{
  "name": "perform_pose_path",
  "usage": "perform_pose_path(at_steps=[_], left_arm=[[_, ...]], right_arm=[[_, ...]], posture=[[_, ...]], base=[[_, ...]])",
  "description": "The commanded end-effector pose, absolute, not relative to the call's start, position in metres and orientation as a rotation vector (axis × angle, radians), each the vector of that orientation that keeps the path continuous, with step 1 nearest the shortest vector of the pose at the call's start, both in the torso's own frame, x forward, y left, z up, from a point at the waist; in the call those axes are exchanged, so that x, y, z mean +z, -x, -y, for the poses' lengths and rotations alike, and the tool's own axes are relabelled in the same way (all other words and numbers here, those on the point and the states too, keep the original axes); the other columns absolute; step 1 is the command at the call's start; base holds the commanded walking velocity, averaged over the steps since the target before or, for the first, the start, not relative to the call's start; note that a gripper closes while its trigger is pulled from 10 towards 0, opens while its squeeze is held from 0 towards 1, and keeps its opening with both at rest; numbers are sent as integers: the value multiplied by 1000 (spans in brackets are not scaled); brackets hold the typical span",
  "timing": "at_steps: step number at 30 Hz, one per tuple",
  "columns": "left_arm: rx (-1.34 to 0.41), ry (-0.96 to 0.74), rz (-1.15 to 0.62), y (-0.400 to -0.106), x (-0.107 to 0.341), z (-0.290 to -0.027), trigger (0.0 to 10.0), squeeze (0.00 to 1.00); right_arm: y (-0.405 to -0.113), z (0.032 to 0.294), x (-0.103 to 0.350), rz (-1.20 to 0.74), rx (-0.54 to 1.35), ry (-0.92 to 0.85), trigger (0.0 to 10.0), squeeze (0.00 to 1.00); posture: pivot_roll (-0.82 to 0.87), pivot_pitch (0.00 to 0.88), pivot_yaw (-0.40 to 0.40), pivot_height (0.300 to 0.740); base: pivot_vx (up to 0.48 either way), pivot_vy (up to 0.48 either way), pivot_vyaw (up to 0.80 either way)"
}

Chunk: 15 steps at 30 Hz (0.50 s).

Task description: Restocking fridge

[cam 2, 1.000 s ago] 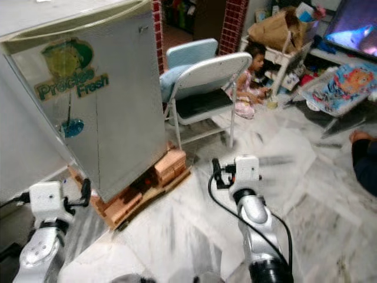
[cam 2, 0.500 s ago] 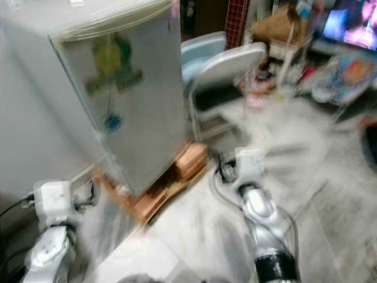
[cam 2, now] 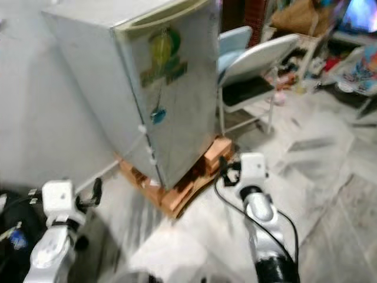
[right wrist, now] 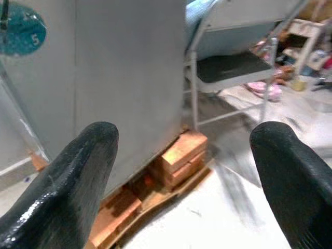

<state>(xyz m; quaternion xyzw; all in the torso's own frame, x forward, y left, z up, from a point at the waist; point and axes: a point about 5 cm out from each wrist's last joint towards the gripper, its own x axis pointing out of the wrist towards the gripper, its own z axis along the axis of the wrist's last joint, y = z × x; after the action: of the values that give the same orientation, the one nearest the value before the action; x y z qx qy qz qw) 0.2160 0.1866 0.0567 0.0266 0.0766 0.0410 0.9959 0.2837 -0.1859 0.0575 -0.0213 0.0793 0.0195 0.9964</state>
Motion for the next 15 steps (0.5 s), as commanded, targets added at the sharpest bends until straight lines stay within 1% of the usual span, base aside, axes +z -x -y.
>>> perform_pose_path(at_steps=[1, 7, 9, 10, 15], left_arm=[[94, -79, -137, -217, 60, -194, 10000, 0], [86, -77, -128, -218, 60, -192, 10000, 0], [81, -80, -126, -218, 60, -191, 10000, 0], [80, -80, -126, -218, 60, -191, 10000, 0], [72, -90, -118, -219, 61, -189, 10000, 0]], right_arm=[[-289, 178, 63, -134, 59, 28, 10000, 0], [-290, 178, 64, -134, 59, 27, 10000, 0], [-290, 178, 64, -133, 61, 27, 10000, 0], [-291, 178, 64, -133, 61, 27, 10000, 0], [-291, 177, 64, -131, 59, 26, 10000, 0]], posture=[[-34, 38, 24, 740], [-31, 35, 18, 740], [-31, 37, 18, 740], [-31, 37, 18, 740], [-31, 35, 19, 740]], base=[[0, 446, 0], [0, 421, -516], [292, 289, -594], [274, 0, -594], [0, 0, -591]])
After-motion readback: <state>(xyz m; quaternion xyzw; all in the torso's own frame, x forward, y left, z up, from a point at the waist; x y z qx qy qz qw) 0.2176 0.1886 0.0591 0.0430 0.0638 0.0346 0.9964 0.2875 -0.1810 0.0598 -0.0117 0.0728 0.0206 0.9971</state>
